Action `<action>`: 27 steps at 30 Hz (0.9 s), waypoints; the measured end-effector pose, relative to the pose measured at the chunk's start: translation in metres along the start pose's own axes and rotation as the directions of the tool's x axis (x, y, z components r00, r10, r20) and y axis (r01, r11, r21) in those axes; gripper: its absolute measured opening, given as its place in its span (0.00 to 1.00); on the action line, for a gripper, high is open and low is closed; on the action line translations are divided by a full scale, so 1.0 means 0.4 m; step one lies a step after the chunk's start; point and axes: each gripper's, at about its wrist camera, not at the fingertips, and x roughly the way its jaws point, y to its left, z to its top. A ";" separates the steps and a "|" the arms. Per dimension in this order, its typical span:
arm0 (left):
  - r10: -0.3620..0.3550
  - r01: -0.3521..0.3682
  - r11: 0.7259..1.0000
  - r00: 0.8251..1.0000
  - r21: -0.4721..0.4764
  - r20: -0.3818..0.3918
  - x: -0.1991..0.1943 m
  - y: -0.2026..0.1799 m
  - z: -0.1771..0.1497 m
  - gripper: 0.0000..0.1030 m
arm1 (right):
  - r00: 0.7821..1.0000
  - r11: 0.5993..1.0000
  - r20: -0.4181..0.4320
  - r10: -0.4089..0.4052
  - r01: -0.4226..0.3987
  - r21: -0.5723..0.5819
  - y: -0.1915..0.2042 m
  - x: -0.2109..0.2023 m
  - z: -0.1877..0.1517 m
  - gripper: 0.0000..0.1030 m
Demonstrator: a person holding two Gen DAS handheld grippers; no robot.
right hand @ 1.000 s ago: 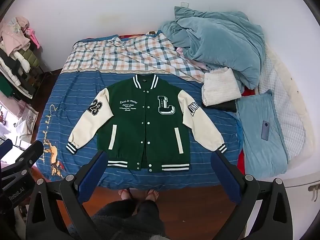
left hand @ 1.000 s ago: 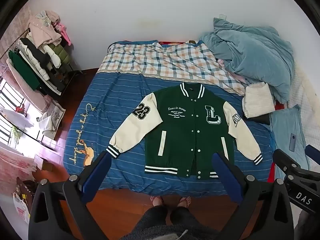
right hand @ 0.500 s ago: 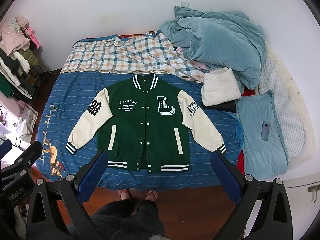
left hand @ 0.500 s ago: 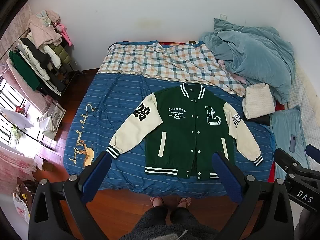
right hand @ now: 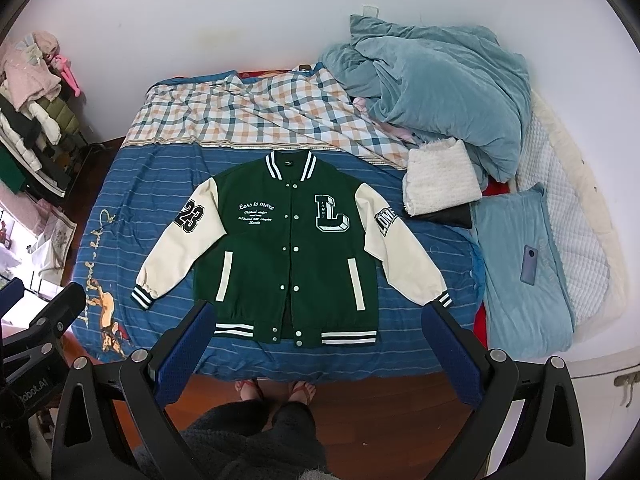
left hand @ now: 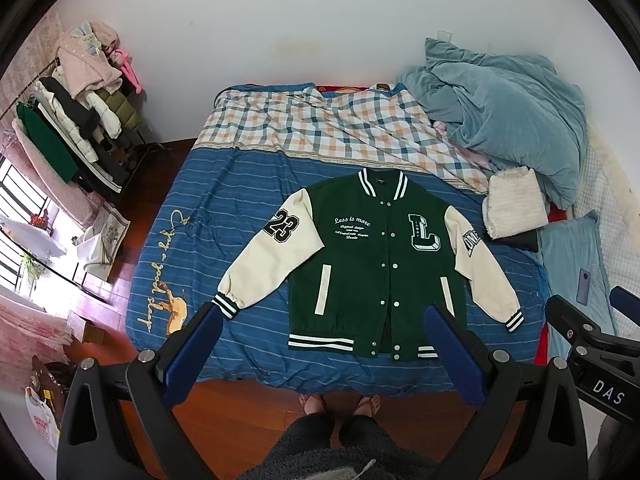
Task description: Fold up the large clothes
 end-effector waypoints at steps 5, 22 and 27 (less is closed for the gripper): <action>-0.002 0.002 1.000 1.000 -0.001 -0.003 0.000 -0.003 0.002 1.00 | 1.000 1.000 0.000 -0.001 0.001 0.000 0.001 -0.002 0.002 1.00; 0.002 -0.002 1.000 1.000 0.000 0.005 -0.015 -0.012 0.012 1.00 | 1.000 1.000 0.004 0.001 -0.001 -0.007 -0.001 -0.032 0.007 1.00; 0.003 -0.003 1.000 1.000 0.000 0.004 -0.017 -0.013 0.013 1.00 | 1.000 1.000 0.005 0.001 -0.001 -0.005 -0.001 -0.036 0.008 1.00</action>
